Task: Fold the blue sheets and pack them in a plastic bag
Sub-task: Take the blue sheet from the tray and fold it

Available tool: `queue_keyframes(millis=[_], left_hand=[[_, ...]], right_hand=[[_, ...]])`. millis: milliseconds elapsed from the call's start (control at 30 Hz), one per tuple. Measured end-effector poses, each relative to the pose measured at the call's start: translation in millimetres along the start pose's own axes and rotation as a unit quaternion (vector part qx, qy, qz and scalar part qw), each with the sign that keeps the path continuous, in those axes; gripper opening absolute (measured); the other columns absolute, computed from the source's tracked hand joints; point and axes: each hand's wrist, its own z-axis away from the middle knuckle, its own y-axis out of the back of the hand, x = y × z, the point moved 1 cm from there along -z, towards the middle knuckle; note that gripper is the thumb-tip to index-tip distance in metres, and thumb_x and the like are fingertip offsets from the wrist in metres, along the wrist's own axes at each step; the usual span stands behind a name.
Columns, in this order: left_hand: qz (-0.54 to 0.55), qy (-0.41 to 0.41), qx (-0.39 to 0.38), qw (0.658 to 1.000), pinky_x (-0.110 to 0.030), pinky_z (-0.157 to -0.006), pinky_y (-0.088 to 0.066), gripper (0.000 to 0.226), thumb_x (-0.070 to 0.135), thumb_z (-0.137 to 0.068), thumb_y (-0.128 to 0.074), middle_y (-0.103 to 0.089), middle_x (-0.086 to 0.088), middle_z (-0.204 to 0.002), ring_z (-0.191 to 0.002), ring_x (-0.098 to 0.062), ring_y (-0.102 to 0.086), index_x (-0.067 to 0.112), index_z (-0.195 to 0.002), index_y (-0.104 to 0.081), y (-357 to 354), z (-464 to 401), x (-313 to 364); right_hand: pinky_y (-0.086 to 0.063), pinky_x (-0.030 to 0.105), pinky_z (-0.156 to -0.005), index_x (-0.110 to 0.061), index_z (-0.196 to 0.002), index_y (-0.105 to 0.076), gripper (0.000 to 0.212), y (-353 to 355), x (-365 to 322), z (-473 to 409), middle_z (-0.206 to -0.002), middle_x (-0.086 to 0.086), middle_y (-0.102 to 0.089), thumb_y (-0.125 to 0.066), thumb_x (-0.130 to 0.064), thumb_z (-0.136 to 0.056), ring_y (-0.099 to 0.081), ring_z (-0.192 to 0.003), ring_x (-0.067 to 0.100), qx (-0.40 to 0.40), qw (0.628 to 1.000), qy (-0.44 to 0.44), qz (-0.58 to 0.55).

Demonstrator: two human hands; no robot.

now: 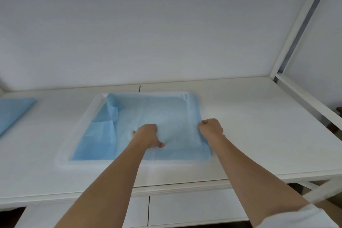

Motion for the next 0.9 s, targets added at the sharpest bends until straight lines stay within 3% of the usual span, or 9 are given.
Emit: queue_keyframes(millis=[67, 200, 300, 433, 500, 600, 900], left_hand=[[-0.008, -0.002, 0.002, 1.000, -0.039, -0.102, -0.038, 0.065, 0.049, -0.073, -0.073, -0.055, 0.001, -0.124, -0.118, -0.022, -0.050, 0.019, -0.125, -0.049, 0, 0, 0], [-0.009, -0.003, 0.004, 1.000, -0.040, -0.101, -0.039, 0.064, 0.049, -0.073, -0.073, -0.056, 0.001, -0.123, -0.117, -0.022, -0.050, 0.019, -0.124, -0.050, 1, 0, 0], [-0.008, 0.000, 0.006, 1.000, -0.040, -0.101, -0.038, 0.063, 0.048, -0.073, -0.073, -0.055, 0.001, -0.123, -0.117, -0.022, -0.050, 0.019, -0.124, -0.049, 1, 0, 1], [-0.002, 0.000, 0.004, 1.000, -0.039, -0.102, -0.037, 0.063, 0.048, -0.074, -0.072, -0.055, 0.002, -0.122, -0.117, -0.022, -0.050, 0.020, -0.124, -0.049, 1, 2, 1], [0.010, -0.004, 0.005, 1.000, -0.041, -0.103, -0.036, 0.064, 0.049, -0.073, -0.073, -0.055, 0.002, -0.123, -0.117, -0.022, -0.049, 0.020, -0.125, -0.049, 0, 2, -1], [0.028, -0.009, -0.001, 1.000, -0.044, -0.105, -0.036, 0.067, 0.049, -0.072, -0.074, -0.054, 0.002, -0.125, -0.118, -0.022, -0.049, 0.020, -0.127, -0.048, 0, 2, -6], [0.029, -0.043, -0.027, 0.998, -0.041, -0.110, -0.032, 0.073, 0.053, -0.078, -0.067, -0.045, 0.001, -0.141, -0.130, -0.023, -0.041, 0.020, -0.138, -0.043, 1, -7, -18]], right_hand=[[-0.044, 0.040, -0.091, -0.022, -0.070, -0.065, 0.014, -4, -4, -1, -0.080, -0.002, -0.066, -0.052, -0.024, -0.075, -0.060, -0.097, 0.030, 0.005, 1.000, 0.009, -0.029], [-0.042, 0.040, -0.095, -0.027, -0.099, -0.066, 0.022, -7, -11, 4, -0.101, -0.007, -0.067, -0.055, -0.016, -0.083, -0.058, -0.102, 0.021, 0.024, 0.996, 0.048, -0.068], [-0.047, 0.045, -0.093, -0.033, -0.088, -0.062, 0.021, -12, -13, 6, -0.102, -0.005, -0.062, -0.057, -0.014, -0.081, -0.057, -0.102, 0.022, 0.011, 0.990, 0.110, -0.085], [-0.041, 0.047, -0.097, -0.036, -0.085, -0.062, 0.003, -16, -17, 9, -0.109, -0.008, -0.049, -0.060, -0.033, -0.084, -0.045, -0.113, 0.018, -0.018, 0.987, 0.146, -0.061], [-0.037, 0.047, -0.102, -0.040, -0.101, -0.061, 0.016, -18, -19, 6, -0.118, -0.005, -0.051, -0.056, -0.041, -0.086, -0.043, -0.120, 0.021, -0.033, 0.987, 0.137, -0.082], [-0.032, 0.044, -0.107, -0.042, -0.134, -0.045, 0.043, -21, -23, 2, -0.135, 0.003, -0.045, -0.049, -0.042, -0.091, -0.035, -0.130, 0.027, -0.045, 0.994, 0.091, -0.040], [-0.025, 0.039, -0.106, -0.019, -0.144, -0.036, 0.051, -27, -24, 12, -0.152, -0.010, -0.029, -0.046, -0.030, -0.095, -0.025, -0.136, 0.024, -0.035, 0.991, 0.114, 0.068]])
